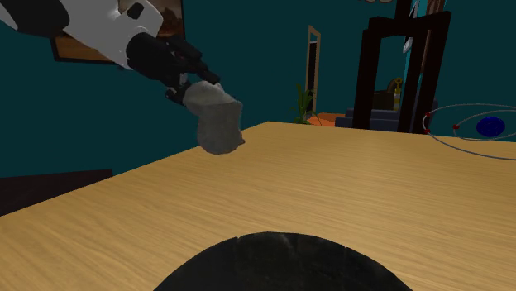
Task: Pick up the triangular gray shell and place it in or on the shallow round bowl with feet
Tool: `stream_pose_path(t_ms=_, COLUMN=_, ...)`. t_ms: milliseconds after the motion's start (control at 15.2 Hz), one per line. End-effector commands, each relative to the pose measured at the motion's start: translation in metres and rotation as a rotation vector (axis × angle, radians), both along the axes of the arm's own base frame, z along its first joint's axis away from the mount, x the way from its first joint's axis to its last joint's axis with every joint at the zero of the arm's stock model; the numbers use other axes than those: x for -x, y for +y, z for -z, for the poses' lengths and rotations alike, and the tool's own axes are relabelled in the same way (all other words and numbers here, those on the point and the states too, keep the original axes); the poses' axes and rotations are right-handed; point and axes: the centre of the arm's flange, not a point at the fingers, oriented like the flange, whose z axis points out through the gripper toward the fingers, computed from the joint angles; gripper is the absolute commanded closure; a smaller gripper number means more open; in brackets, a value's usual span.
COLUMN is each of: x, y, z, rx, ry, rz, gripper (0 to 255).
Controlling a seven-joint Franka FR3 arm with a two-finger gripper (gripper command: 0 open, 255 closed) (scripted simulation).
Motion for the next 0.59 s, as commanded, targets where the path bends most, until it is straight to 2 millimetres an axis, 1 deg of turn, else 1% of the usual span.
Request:
stream_pose_path(t_ms=0, x=0.002, y=-0.024, z=0.000, rx=0.002, ry=0.000, rz=-0.001, gripper=255)
stream_pose_path(t_ms=396, x=0.009, y=-0.103, z=0.000, rx=0.002, ry=0.000, rz=-0.001, gripper=255)
stream_pose_path(t_ms=462, x=0.010, y=-0.106, z=0.000, rx=-0.020, ry=-0.007, rz=0.018, gripper=255)
stream_pose_path(t_ms=528, x=0.012, y=-0.129, z=0.000, rx=0.002, ry=0.000, rz=-0.001, gripper=255)
